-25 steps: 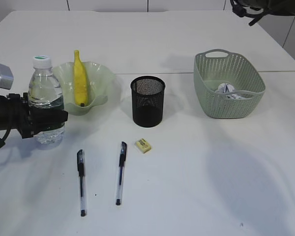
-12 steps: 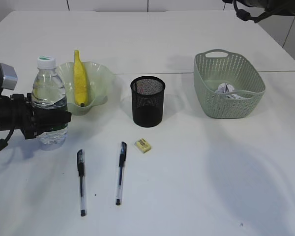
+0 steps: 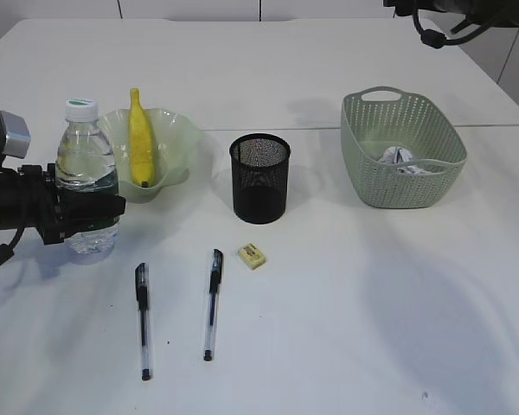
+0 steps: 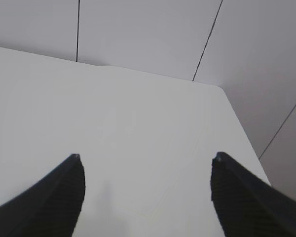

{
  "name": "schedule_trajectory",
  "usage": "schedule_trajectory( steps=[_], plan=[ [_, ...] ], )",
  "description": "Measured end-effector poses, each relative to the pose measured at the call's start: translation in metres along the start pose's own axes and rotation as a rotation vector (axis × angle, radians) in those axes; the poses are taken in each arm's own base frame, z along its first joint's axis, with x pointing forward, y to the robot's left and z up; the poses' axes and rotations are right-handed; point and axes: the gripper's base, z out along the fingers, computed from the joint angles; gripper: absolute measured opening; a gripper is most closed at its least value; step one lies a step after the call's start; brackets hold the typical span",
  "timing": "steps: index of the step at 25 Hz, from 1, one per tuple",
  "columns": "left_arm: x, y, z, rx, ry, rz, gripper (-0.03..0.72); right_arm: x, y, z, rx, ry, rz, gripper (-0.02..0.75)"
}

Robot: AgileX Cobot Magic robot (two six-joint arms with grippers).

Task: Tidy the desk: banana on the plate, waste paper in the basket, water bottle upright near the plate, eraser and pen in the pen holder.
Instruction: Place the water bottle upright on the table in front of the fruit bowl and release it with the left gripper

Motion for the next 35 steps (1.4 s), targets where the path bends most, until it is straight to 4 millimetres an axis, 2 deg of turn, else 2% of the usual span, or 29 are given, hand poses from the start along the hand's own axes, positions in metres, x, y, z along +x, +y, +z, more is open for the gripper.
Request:
schedule_trajectory(
  steps=[7,15,26,35],
  plan=[
    [0.0,0.0,0.0,0.0,0.0,-0.014,0.377,0.0001,-0.0006,0.0,0.006,0.002,-0.1,0.589],
    [0.0006,-0.0008,0.0,0.009,0.007,-0.013,0.377,0.0029,-0.0057,-0.0002,0.062,0.034,-0.055,0.589],
    [0.0002,-0.0003,0.0,0.004,0.002,0.143,0.376,0.0035,-0.0065,-0.0003,0.069,0.042,-0.1,0.589],
    [0.0029,0.0016,-0.0001,-0.015,0.033,0.165,0.376,0.0036,-0.0068,-0.0003,0.072,0.044,-0.115,0.589]
  ],
)
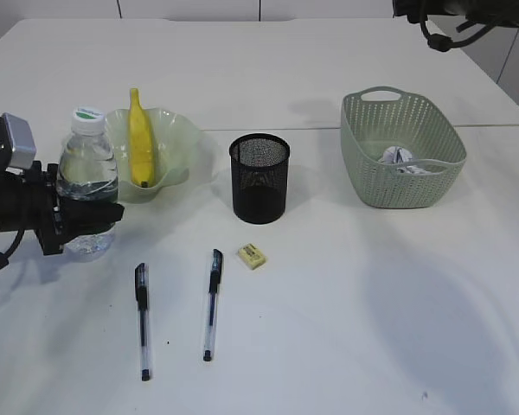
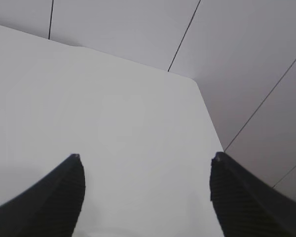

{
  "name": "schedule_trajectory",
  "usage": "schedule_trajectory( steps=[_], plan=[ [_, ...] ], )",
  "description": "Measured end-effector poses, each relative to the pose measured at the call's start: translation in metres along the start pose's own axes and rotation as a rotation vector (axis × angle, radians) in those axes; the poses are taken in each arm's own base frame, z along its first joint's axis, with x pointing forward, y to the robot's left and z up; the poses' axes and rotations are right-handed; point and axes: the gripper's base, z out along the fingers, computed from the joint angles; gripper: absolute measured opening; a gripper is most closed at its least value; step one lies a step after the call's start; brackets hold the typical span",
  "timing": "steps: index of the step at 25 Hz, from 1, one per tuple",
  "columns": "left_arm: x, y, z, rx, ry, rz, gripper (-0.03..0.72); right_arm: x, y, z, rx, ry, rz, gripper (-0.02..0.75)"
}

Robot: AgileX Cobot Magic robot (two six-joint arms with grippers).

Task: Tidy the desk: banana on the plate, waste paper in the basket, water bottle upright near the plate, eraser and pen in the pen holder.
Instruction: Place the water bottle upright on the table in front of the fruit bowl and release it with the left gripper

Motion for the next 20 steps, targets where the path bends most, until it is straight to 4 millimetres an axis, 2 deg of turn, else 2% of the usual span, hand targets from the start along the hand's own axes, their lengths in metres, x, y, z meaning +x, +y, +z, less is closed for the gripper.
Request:
schedule_trajectory(
  steps=[10,17,20],
  plan=[
    [0.007,0.005,0.0,-0.047,0.078,0.001,0.376,0.0,0.0,0.0,0.0,0.001,0.0,0.589],
    [-0.001,0.017,0.003,-0.056,0.046,0.024,0.376,0.0,0.0,0.0,0.001,0.001,0.0,0.589],
    [0.004,0.019,0.008,-0.033,0.016,0.003,0.376,0.0,0.0,0.0,0.001,0.001,0.0,0.589]
  ],
)
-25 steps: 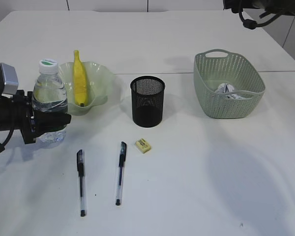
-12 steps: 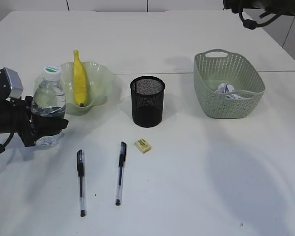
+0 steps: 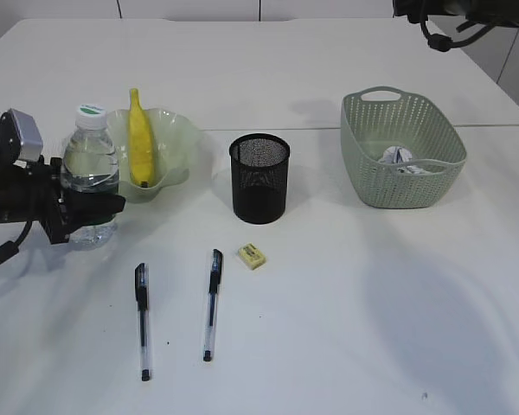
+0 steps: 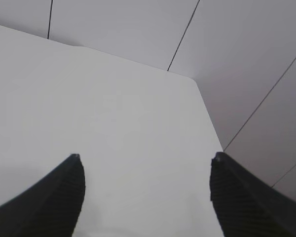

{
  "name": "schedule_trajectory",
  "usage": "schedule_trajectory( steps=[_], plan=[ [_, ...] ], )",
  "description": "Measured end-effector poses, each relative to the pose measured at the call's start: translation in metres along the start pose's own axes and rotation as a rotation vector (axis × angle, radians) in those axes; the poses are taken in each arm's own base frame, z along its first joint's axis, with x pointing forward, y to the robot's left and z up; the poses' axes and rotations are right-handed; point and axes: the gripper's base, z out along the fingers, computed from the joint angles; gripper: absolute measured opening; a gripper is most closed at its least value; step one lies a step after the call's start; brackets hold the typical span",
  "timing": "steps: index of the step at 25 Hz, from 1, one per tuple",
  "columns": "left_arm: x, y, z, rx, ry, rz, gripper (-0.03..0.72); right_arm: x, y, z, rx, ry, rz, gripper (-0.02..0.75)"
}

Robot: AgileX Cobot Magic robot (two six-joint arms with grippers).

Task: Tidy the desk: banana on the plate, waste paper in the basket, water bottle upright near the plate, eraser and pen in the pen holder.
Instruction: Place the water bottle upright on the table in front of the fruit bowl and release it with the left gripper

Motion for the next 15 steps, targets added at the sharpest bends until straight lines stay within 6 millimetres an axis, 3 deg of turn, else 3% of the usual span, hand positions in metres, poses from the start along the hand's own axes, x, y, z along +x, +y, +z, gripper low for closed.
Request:
schedule_trajectory(
  steps=[5,15],
  plan=[
    [0.0096,0.0,0.0052,0.019,-0.008,-0.026,0.376,0.0,0.0,0.0,0.0,0.0,0.0,0.589],
    [0.0087,0.0003,0.0053,0.022,-0.015,-0.026,0.376,0.0,0.0,0.0,0.0,0.0,0.0,0.589]
  ],
)
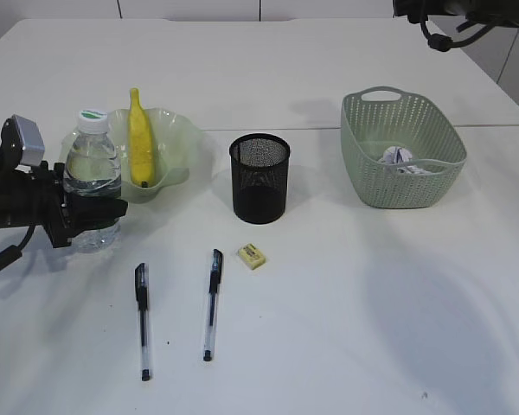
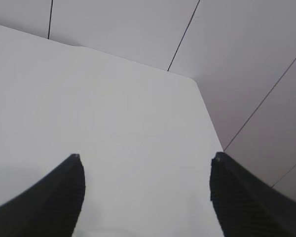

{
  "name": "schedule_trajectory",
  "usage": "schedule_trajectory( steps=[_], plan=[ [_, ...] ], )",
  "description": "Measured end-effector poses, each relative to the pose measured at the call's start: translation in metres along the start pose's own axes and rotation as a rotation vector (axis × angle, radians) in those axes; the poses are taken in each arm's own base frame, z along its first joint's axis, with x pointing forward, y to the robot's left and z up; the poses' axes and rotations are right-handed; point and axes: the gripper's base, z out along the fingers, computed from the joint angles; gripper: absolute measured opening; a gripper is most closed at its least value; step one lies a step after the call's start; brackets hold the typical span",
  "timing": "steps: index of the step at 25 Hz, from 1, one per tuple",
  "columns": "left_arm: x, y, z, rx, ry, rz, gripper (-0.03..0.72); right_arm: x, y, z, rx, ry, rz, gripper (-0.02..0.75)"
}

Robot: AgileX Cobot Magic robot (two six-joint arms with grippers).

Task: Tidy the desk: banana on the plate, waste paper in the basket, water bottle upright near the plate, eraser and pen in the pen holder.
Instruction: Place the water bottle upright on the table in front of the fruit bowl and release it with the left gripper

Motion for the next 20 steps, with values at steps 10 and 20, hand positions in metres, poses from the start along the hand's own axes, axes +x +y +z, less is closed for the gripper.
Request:
schedule_trajectory(
  steps=[10,20],
  plan=[
    [0.0,0.0,0.0,0.001,-0.002,0.001,0.376,0.0,0.0,0.0,0.0,0.0,-0.002,0.589],
    [0.011,-0.003,0.005,0.025,-0.019,-0.016,0.376,0.0,0.0,0.0,0.0,0.0,-0.002,0.589]
  ],
)
